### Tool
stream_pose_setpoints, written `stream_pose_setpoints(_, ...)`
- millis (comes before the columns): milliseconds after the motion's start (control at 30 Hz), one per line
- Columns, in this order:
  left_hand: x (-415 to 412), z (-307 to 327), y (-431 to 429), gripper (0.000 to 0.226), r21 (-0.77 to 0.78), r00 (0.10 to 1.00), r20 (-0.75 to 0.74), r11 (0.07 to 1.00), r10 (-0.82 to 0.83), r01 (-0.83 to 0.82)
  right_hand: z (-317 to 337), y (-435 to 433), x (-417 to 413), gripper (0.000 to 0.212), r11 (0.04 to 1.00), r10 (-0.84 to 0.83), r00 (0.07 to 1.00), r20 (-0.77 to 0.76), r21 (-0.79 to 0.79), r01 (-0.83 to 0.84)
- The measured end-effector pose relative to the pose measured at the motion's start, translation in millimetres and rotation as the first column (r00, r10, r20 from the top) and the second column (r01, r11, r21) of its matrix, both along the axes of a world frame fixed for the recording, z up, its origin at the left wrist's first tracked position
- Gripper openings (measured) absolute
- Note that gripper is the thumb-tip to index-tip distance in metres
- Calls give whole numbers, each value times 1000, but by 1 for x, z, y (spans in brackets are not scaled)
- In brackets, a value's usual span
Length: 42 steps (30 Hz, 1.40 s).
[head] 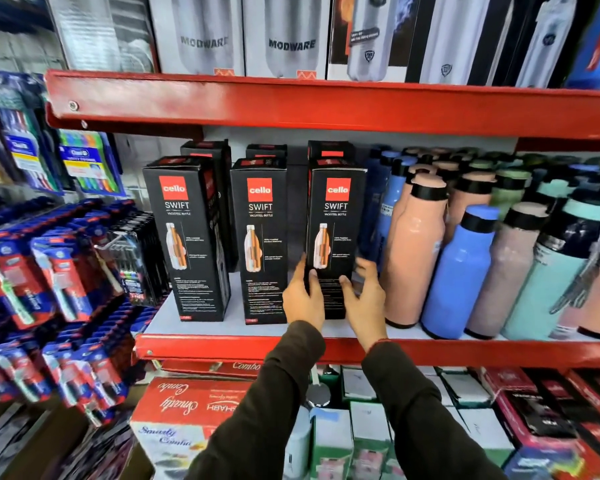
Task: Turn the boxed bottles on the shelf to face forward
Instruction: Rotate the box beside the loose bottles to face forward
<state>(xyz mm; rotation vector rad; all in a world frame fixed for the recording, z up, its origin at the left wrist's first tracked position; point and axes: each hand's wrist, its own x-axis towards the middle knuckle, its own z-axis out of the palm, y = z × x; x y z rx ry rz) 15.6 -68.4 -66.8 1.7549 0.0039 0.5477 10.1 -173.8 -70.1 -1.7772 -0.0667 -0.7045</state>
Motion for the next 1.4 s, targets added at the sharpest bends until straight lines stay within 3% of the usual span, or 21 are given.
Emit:
stream_pose_setpoints(167, -7, 1, 6, 40, -60, 998, 57, 997, -37, 40, 0, -9, -8, 40, 1000, 20, 1000, 5, 0, -20)
stream_pose_setpoints(400, -21, 12, 9, 28, -301, 986, 135, 944, -100, 137, 6, -17, -19, 78, 991, 129, 991, -21, -38, -129)
stream_pose_setpoints(467, -27, 15, 9, 33, -405, 982, 137, 897, -128, 174, 9, -17, -20, 86, 990, 129, 992, -19, -60, -130)
stream_pose_setpoints(567, -35, 15, 8, 35, -442, 983, 127, 880, -130, 173, 12, -14, -21, 94, 991, 118, 993, -11, -61, -118)
stream_pose_setpoints(800, -38, 9, 8, 33, -298, 971, 205, 937, -125, 183, 16, -18, -18, 88, 998, 56, 998, -4, -8, -56)
stream_pose_setpoints(933, -27, 4, 10, 38, -98, 977, 207, 992, -55, 76, 16, -29, -13, 96, 992, 125, 991, -47, -1, -125)
stream_pose_setpoints(1033, -14, 2, 14, 41, -12, 983, 134, 992, -125, 128, 20, -36, -12, 94, 979, 201, 978, -60, -17, -202)
stream_pose_setpoints(1167, -4, -1, 21, 37, 45, 980, 100, 985, -172, 169, 25, -43, -10, 91, 954, 293, 953, -77, -42, -297)
stream_pose_setpoints(1400, -6, -9, 18, 34, 66, 988, 102, 992, -115, 109, 18, -44, -2, 89, 933, 348, 928, -131, -55, -357)
